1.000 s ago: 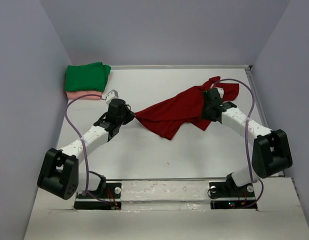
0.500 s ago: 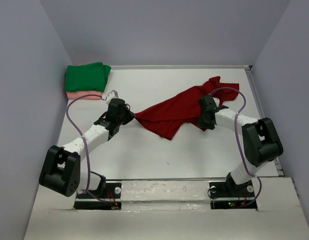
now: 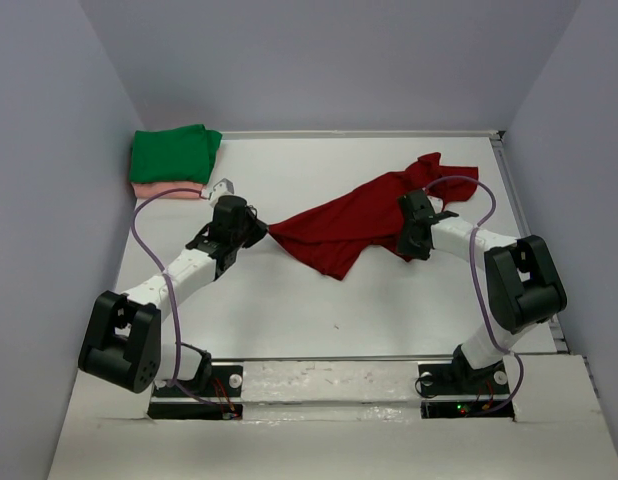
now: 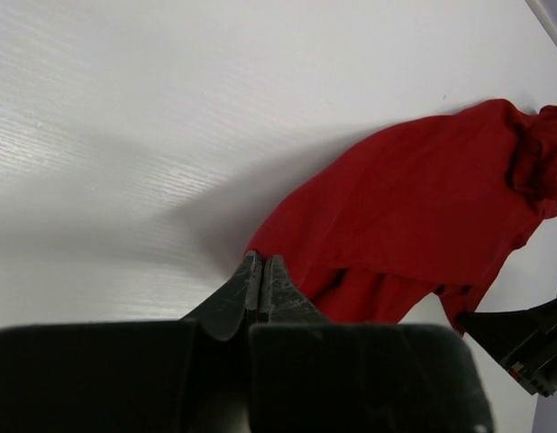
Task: Fold and stack the t-shirts
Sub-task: Flatten the tshirt out
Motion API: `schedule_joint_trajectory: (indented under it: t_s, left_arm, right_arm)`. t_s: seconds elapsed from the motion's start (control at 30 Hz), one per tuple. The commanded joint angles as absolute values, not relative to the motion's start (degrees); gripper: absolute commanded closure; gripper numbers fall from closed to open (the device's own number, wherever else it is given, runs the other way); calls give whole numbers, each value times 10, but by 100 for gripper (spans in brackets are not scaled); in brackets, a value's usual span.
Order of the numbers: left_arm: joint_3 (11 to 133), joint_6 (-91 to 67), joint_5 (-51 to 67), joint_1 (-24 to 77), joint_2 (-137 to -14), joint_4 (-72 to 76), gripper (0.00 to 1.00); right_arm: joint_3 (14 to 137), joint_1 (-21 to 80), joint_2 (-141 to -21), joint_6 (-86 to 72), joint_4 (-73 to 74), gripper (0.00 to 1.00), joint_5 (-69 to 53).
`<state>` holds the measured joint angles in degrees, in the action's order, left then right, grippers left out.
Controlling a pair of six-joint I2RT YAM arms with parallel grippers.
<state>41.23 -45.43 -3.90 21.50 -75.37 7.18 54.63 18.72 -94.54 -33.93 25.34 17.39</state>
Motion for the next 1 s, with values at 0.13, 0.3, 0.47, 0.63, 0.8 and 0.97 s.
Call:
schedule_joint_trajectory:
  t_s: [0.13, 0.3, 0.47, 0.63, 0.8, 0.97]
  left_arm:
    - [409, -446, -28, 204, -752, 94, 100]
    - [408, -447, -23, 202, -757, 99, 100]
    - [408, -448, -18, 201, -759, 103, 100]
    - [405, -447, -18, 200, -753, 100, 100]
    - [404, -447, -17, 200, -751, 98, 100]
    - [402, -446, -15, 199, -750, 99, 100]
  right_arm:
    - [534, 184, -926, -382, 272, 57, 157]
    - [518, 184, -911, -396, 289, 56, 167]
    - [521, 184, -925, -396, 291, 62, 179]
    - [537, 184, -946, -388, 288, 66, 192]
    - [549, 184, -957, -384, 280, 67, 192]
    - [564, 184, -976, -375, 276, 66, 203]
